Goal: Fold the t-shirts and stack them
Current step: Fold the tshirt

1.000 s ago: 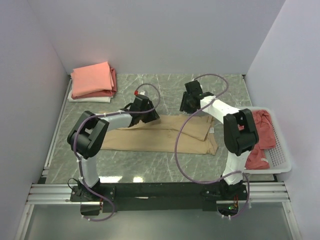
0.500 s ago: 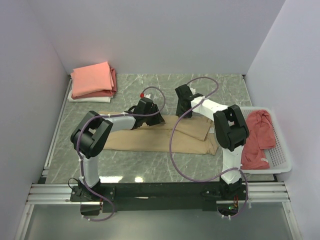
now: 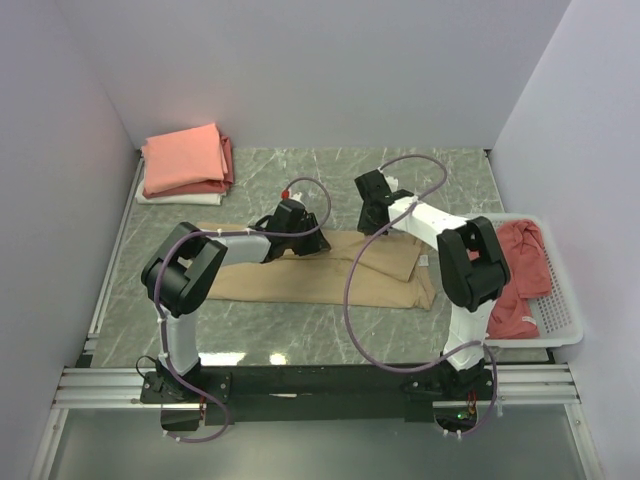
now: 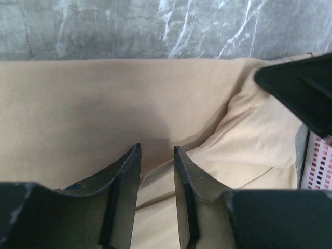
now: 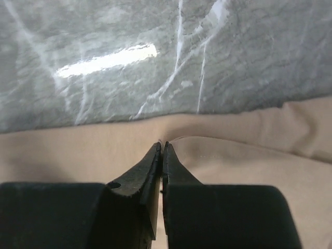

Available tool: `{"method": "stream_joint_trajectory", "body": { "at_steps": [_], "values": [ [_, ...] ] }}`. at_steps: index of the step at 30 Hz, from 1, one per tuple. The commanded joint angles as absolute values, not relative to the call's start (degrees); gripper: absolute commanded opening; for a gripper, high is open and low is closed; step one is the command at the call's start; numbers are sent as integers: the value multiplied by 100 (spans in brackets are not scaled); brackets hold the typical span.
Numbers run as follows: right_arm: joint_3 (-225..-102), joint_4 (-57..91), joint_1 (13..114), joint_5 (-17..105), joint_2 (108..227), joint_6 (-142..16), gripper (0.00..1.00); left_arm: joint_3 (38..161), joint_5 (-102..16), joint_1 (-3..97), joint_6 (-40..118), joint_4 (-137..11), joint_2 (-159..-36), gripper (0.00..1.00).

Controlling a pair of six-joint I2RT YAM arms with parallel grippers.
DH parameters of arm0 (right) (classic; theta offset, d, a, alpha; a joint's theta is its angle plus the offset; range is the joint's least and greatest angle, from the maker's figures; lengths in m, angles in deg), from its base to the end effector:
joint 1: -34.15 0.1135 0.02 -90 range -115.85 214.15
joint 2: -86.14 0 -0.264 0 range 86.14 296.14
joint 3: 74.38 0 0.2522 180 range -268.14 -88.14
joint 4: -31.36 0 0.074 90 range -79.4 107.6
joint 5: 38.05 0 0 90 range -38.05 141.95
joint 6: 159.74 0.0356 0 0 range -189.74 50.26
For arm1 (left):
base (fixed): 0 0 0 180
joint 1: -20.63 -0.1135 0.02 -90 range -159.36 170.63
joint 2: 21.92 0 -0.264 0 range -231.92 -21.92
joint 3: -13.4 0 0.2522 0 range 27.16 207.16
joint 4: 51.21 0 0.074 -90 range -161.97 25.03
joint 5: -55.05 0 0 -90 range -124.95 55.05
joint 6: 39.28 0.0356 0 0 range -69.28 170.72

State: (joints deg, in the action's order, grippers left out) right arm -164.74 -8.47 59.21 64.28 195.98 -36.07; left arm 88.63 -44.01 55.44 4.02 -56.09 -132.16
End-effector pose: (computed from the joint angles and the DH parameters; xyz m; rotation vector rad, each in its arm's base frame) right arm 0.3682 0.1638 0.1842 0.2689 2.5576 0.1039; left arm 0.3266 -0.2339 0.1465 -0.1622 2.4261 -0.8874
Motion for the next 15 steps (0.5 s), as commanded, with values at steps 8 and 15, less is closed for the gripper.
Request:
{"method": "stream_joint_trajectory", "body": {
  "at_steps": [8, 15],
  "values": [
    [-15873, -605, 6262, 6425, 18379, -3300, 2, 8675, -4673, 5641, 423, -5162, -12933, 36],
    [-15039, -271, 6684, 6363, 17851, -2818, 2, 8587, -4655, 5641, 396, -5109, -12871, 36]
  ]
}}
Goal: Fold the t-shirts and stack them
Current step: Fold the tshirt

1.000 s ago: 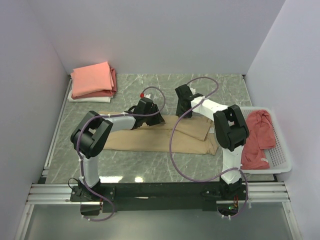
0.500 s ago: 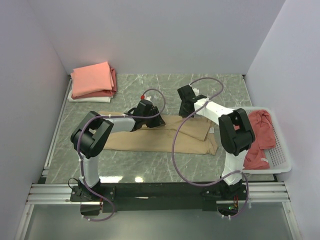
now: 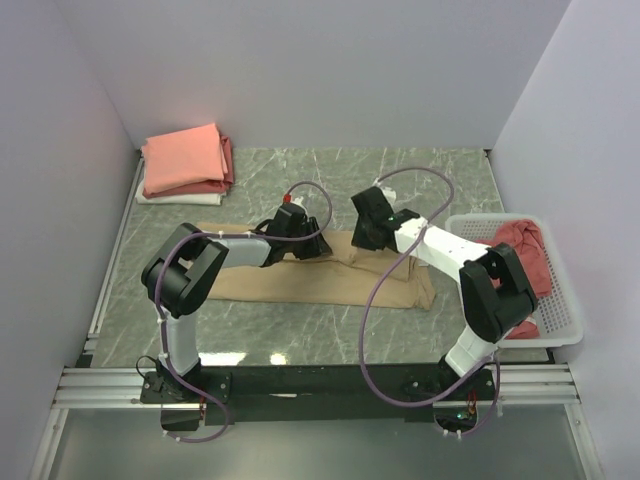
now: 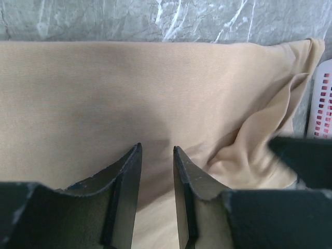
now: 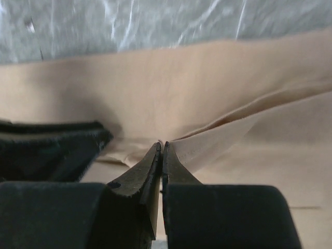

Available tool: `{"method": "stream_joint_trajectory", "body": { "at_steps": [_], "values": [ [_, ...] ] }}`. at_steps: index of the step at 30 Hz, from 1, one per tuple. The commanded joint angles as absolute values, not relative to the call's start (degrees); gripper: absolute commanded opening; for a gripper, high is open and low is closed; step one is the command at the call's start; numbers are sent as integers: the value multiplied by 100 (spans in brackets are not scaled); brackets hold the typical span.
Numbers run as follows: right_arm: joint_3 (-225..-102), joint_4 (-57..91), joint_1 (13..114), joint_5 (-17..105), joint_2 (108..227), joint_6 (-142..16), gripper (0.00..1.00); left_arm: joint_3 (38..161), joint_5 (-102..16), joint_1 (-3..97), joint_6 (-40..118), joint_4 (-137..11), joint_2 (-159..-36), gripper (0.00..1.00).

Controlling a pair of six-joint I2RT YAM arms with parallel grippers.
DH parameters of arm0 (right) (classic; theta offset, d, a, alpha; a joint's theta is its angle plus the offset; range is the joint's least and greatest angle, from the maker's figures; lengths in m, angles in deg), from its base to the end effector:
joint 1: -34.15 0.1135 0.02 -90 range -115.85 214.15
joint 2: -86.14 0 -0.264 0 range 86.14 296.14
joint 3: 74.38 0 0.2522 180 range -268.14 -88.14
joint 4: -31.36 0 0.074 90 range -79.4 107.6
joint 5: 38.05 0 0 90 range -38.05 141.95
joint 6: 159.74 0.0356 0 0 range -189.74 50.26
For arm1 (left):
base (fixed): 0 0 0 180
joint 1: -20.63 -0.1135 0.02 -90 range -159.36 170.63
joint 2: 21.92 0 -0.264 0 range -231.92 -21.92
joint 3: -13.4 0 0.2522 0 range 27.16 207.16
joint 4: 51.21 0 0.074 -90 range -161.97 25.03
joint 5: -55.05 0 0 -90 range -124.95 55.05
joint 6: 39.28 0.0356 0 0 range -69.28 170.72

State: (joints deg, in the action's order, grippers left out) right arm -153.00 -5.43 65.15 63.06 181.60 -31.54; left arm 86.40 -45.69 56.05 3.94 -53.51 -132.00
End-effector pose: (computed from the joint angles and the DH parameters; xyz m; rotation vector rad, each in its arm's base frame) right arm 0.3045 0.1750 0.2155 0.2367 2.4903 0.2662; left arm 0.3189 -0.2350 0.1403 -0.1331 2.4303 -0.9282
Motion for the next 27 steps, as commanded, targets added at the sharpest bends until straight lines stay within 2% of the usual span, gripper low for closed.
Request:
{"method": "stream_joint_trajectory", "body": {
  "at_steps": [1, 6, 10, 14, 18, 19, 20, 22, 27],
  "values": [
    [-14959, -218, 6798, 6363, 17790, -2773, 2, 8561, -4638, 5641, 388, -5082, -12845, 36],
    [-14546, -95, 7141, 6618, 17562, -2395, 2, 8517, -4611, 5632, 432, -5082, -12757, 36],
    [-14168, 317, 7378, 6627, 17236, -2202, 12, 8560, -4637, 5641, 484, -5064, -12765, 36],
    [-13939, 502, 7458, 6706, 16859, -2113, 14, 8604, -4725, 5632, 572, -5047, -12774, 36],
    [-13640, 748, 7528, 6496, 16411, -2166, 30, 8447, -4725, 5641, 642, -5073, -12573, 38],
    [-13587, 792, 7546, 6469, 16366, -2184, 44, 8403, -4717, 5641, 660, -5073, -12520, 39],
    [-13543, 767, 7546, 6478, 16322, -2201, 48, 8359, -4699, 5658, 704, -5065, -12458, 40],
    [-13534, 601, 7537, 6609, 16190, -2236, 54, 8218, -4646, 5676, 757, -5082, -12256, 43],
    [-13648, 248, 7064, 6733, 16014, -2728, 54, 8103, -4672, 5798, 1046, -5249, -11914, 44]
  ]
}}
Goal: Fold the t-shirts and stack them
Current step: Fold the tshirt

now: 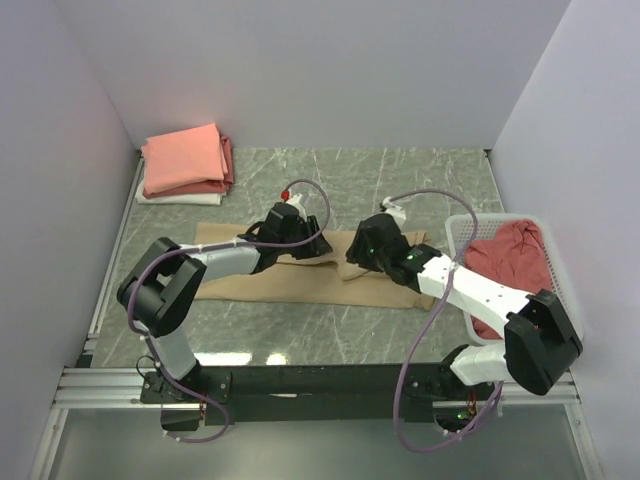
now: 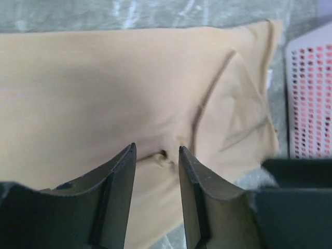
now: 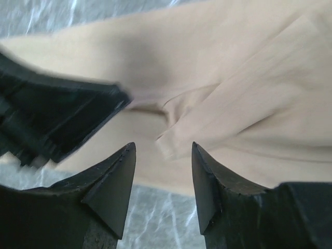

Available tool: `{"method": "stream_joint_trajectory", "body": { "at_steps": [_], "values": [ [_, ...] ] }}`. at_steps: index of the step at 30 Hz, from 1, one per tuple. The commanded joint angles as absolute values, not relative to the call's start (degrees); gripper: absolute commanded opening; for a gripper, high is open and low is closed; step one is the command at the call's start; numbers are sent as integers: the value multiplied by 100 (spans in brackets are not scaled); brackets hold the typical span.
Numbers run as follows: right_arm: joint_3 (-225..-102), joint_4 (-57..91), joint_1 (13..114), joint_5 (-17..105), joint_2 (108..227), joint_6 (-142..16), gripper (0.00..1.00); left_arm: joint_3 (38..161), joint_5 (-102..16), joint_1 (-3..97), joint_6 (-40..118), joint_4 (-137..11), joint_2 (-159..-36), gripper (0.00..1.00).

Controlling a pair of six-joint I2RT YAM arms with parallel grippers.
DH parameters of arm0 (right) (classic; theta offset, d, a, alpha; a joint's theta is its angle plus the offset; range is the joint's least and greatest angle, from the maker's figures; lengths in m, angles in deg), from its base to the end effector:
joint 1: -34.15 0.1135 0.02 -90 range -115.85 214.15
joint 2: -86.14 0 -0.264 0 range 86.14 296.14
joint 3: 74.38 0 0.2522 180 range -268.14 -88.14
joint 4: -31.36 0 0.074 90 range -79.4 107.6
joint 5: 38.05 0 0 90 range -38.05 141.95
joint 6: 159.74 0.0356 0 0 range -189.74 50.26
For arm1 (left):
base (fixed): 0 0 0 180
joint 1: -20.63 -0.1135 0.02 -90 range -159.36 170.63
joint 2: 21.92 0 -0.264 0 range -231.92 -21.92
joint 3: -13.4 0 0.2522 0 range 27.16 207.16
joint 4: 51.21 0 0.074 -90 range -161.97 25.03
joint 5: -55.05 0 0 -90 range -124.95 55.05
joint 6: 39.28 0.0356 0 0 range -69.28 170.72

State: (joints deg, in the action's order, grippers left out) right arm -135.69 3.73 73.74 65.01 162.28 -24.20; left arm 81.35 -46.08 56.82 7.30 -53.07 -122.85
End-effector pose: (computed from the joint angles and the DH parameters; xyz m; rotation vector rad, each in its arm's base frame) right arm 0.2215 0.1727 0.2319 0.2390 2.3287 0.4994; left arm 0.2954 -0.2246 0.1732 -0.0287 2.3458 -0.9588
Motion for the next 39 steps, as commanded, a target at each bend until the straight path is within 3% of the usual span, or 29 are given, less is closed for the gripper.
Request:
{"method": "stream_joint_trajectory", "body": {
  "at_steps": [1, 5, 12, 32, 39],
  "values": [
    [-13666, 178, 6671, 6585, 16014, -2816, 54, 8121, -4707, 5886, 1160, -5354, -11896, 44],
    [-13701, 186, 5712, 6127, 16084, -3377, 53, 8218, -4620, 6150, 1389, -5626, -11790, 44],
    [-13938, 406, 4972, 5345, 16935, -3862, 52, 8358, -4567, 6361, 1425, -5855, -11904, 48],
    [-14448, 555, 4786, 5247, 18070, -4003, 49, 8833, -4602, 6651, 1381, -5987, -12475, 43],
    [-14334, 670, 4795, 5090, 18202, -3977, 40, 8859, -4611, 6660, 1337, -5961, -12484, 38]
  ]
}}
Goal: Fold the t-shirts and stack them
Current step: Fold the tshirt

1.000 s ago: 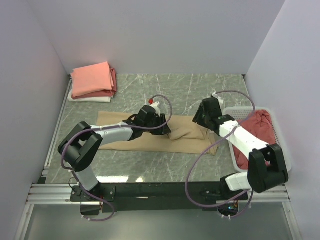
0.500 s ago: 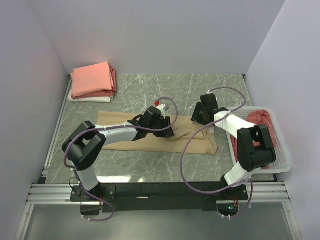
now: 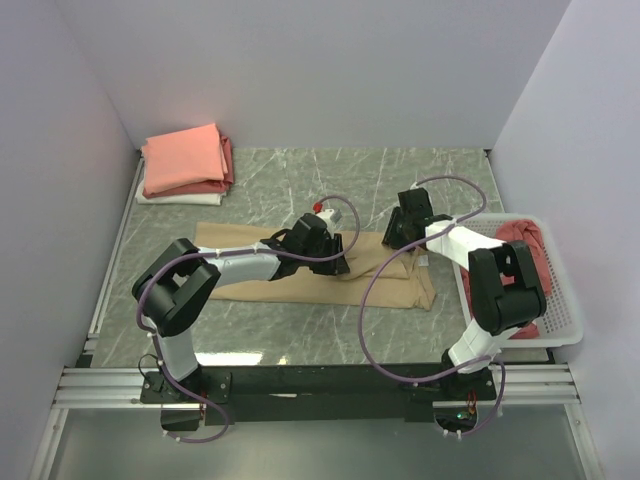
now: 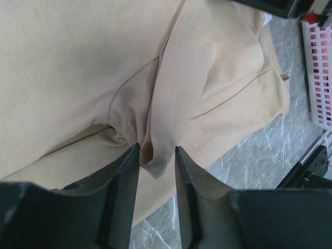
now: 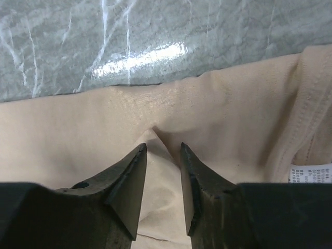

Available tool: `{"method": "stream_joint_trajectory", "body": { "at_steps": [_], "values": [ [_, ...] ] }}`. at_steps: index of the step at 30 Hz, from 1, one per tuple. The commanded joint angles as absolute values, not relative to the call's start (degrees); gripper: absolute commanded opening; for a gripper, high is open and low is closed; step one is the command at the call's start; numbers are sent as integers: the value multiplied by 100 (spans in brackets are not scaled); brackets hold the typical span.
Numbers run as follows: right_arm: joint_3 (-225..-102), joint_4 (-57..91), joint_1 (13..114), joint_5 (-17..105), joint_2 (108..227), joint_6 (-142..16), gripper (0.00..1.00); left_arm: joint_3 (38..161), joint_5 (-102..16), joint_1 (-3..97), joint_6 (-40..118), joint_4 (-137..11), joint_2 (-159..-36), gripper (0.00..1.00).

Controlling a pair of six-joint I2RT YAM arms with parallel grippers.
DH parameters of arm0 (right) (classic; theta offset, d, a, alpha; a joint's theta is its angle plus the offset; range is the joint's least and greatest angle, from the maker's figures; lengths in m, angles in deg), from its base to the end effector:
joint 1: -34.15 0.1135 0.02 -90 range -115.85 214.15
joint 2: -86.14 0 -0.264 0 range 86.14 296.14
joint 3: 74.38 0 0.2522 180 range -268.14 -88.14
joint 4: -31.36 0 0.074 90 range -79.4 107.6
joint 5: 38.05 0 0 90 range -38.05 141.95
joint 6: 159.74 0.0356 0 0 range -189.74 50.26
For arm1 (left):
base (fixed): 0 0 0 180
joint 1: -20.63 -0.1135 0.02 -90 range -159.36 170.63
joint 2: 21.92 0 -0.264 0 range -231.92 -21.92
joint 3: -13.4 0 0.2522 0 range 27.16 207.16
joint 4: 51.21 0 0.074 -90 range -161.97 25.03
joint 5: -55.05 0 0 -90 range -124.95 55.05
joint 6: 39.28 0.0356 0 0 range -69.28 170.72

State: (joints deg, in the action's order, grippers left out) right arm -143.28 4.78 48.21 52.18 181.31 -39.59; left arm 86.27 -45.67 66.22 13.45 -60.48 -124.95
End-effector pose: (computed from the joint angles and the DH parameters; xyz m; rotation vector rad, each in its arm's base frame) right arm 0.3261 0.0815 0.1774 0.3546 2.4964 0.3142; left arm 0.2624 -0.2773 0.1748 0.2843 2.4206 -0.9323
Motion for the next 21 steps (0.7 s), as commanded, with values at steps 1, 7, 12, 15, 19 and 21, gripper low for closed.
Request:
{"method": "stream_joint_trajectory", "body": {
  "at_steps": [1, 7, 12, 15, 19, 21],
  "values": [
    [-14343, 670, 4786, 5080, 18220, -3968, 39, 8859, -4620, 6660, 1337, -5970, -12476, 37],
    [-14308, 626, 4786, 5063, 18124, -3950, 24, 8868, -4628, 6660, 1319, -5970, -12458, 27],
    [-14150, 521, 4795, 5098, 17702, -3880, 2, 8877, -4602, 6660, 1319, -6005, -12388, 15],
    [-13992, 459, 4795, 5080, 17290, -3810, 0, 8938, -4567, 6660, 1345, -6093, -12352, 12],
    [-13501, 371, 4786, 5133, 16492, -3687, 0, 9008, -4549, 6651, 1390, -6172, -12300, 11],
    [-13289, 353, 4786, 5133, 16183, -3608, 0, 9044, -4523, 6651, 1433, -6242, -12273, 10]
  ]
}}
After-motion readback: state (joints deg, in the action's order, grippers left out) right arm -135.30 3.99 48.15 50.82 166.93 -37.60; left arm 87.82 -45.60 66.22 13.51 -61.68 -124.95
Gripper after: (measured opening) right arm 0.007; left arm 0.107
